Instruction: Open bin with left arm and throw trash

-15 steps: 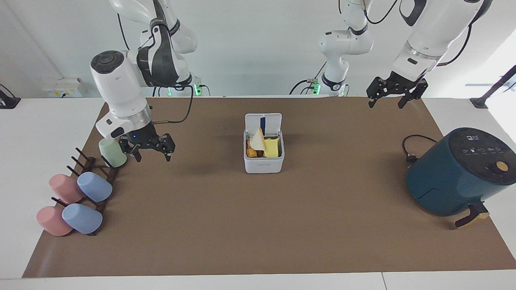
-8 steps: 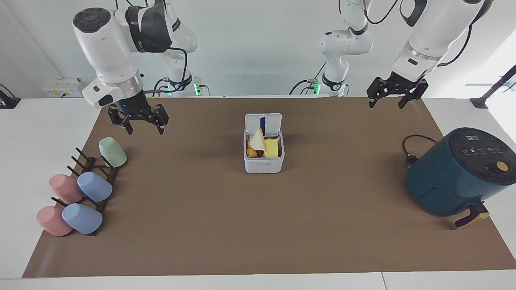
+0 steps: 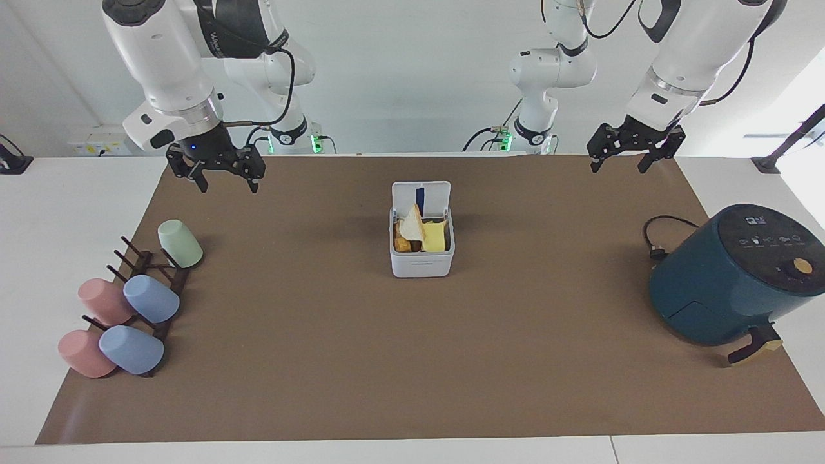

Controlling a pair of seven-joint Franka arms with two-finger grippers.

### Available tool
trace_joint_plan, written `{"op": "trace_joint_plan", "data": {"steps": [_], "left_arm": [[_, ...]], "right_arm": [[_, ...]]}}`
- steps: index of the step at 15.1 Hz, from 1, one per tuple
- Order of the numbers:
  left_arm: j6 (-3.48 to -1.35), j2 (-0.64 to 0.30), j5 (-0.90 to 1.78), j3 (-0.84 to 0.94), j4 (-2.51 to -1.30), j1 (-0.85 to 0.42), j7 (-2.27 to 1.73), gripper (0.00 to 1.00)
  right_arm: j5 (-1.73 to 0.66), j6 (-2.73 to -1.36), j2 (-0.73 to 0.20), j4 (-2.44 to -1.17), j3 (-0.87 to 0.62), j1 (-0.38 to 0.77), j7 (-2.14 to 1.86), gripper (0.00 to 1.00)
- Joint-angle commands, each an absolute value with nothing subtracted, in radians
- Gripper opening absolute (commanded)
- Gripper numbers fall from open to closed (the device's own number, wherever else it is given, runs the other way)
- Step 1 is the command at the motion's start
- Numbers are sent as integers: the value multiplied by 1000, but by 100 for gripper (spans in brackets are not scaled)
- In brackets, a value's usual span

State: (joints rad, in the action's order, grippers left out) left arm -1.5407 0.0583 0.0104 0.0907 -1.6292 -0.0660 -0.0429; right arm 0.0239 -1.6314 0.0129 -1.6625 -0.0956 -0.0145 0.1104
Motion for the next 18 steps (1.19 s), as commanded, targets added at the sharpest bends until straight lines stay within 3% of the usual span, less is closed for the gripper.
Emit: {"op": "trace_joint_plan", "data": {"steps": [1, 18], "left_arm": [[-1536, 83, -18, 98, -1649, -61, -31, 100], [-1537, 83, -17, 100, -1651, -58, -28, 100]], "right_arm": [[25, -1614, 29, -1669, -109, -35, 100, 100], [18, -1536, 41, -1648, -106, -37, 153, 100]]}}
